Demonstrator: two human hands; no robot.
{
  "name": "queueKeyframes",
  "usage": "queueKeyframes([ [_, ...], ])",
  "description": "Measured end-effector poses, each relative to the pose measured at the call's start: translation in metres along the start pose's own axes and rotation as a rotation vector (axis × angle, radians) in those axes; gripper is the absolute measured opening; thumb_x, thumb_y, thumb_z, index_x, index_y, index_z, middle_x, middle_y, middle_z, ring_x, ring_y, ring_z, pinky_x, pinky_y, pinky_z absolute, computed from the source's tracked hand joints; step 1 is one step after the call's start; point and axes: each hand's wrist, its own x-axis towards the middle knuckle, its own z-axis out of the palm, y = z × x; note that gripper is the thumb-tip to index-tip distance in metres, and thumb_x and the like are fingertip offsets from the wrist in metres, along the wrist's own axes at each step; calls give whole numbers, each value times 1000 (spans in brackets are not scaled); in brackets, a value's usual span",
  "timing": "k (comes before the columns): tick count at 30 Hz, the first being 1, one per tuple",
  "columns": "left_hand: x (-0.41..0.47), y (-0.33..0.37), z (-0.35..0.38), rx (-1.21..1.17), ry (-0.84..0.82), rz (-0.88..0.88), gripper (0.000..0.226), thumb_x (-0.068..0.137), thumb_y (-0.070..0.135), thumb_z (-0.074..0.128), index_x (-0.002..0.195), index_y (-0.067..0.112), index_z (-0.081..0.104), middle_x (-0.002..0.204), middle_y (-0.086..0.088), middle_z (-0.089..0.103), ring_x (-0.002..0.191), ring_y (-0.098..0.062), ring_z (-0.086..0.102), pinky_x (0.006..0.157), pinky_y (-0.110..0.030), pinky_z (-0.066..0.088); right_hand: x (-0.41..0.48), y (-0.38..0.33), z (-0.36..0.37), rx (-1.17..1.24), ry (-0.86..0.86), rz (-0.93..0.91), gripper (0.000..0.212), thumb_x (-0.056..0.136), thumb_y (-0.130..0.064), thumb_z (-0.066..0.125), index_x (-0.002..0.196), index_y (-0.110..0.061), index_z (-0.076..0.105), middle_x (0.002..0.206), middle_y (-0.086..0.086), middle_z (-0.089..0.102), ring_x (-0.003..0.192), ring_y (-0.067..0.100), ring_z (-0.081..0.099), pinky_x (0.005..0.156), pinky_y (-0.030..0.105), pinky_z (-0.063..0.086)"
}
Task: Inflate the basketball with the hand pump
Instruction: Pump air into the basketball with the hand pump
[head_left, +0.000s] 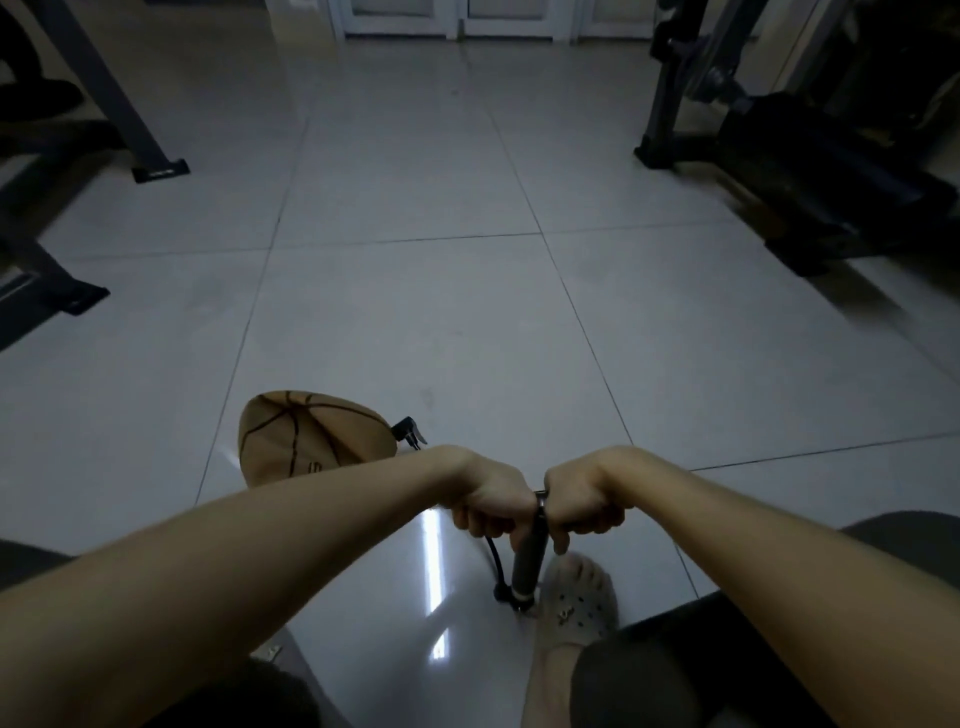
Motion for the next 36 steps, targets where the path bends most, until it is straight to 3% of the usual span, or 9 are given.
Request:
queueKeyframes([
  [3,-8,2,2,47,5,-21,30,85,9,61,61,18,46,51,4,30,45,-12,20,46,-24,14,-5,-4,3,-21,19,6,7,89,-15,67,86,-12,61,57,-1,42,47,13,33,48,27,30],
  [7,-49,11,-17,83,-41,-74,34,91,9,55,62,21,42,50,6,23,40,-9,17,42,-19,11,-43,-25,-17,-54,-5,29,23,91,-17,67,73,-16,52,55,-1,37,45,13,29,46,26,26],
  [10,-111,32,-61,5,-38,-37,46,93,9,51,53,25,35,47,7,20,37,-8,15,41,-18,9,-102,-36,-68,-12,106,-12,38,90,-16,68,61,-19,42,51,-2,32,42,13,25,43,20,20],
  [14,-167,59,-102,6,37,60,49,92,8,51,50,26,33,50,7,21,41,-8,15,40,-20,12,-159,-42,-116,41,130,-48,43,90,-14,66,58,-21,39,56,-2,26,46,12,19,45,23,15],
  [19,-88,35,-62,73,-43,-58,48,88,4,51,47,25,34,47,6,19,38,-9,13,41,-18,8,-83,-28,-63,-35,93,20,26,86,-11,67,69,-18,49,55,-1,34,44,13,27,44,24,22],
  [23,-30,16,-36,12,-61,-39,42,87,4,53,54,21,35,48,5,19,39,-9,12,44,-19,7,-32,-10,-33,14,66,-17,10,86,-11,67,89,-14,58,55,-1,37,47,14,29,48,28,26],
  [31,-2,3,-8,10,-84,-40,24,85,4,56,66,16,48,49,5,23,43,-11,15,44,-21,11,2,-3,-5,-8,-26,15,11,88,-13,66,82,-16,57,57,0,39,48,14,30,49,28,27],
  [36,-55,30,-39,89,-92,-109,41,90,7,52,56,22,35,47,6,20,37,-9,14,42,-17,10,-55,-16,-36,-32,51,10,25,89,-16,68,72,-16,50,56,0,36,45,14,29,45,24,25],
])
